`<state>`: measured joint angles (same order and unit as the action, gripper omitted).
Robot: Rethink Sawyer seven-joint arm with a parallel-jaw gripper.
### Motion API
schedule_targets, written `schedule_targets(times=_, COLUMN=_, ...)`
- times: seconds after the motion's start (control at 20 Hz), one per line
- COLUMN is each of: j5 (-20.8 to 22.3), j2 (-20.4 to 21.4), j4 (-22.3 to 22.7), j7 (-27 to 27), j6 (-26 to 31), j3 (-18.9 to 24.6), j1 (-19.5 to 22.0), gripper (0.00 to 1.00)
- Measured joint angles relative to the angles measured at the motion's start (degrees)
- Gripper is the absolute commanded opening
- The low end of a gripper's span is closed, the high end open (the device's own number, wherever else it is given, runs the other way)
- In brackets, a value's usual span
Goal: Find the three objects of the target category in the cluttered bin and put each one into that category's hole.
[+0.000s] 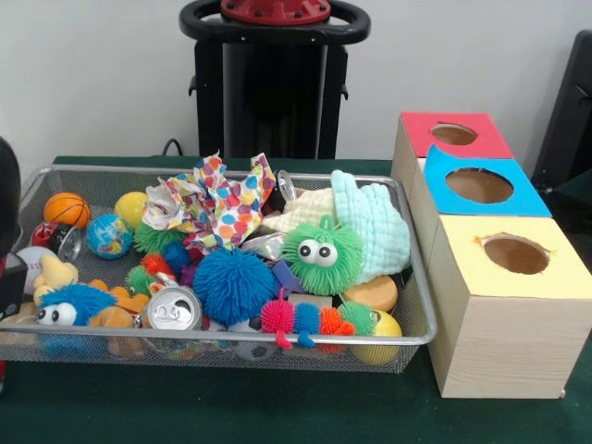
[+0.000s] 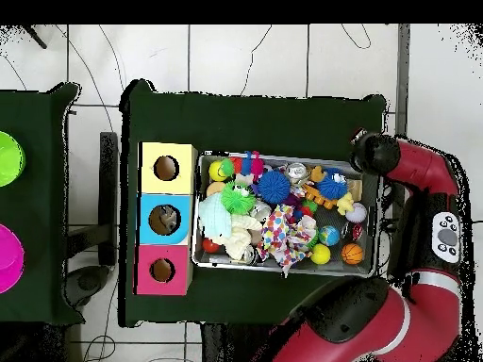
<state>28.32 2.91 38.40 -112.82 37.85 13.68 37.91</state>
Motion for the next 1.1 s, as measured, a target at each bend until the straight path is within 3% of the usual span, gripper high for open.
schedule_targets(times=0.45, j5=-5.7, j2=-2.8, j4=-6.1, j7=0.0, j6=10.2, j3=0.0, j1=-0.1, gripper=1.00)
schedule_targets(times=1.1, j5=-12.9, j2=-5.4, j4=-10.2, j7=0.0, j6=14.9, j3=0.1, j1=1.2, gripper=1.00)
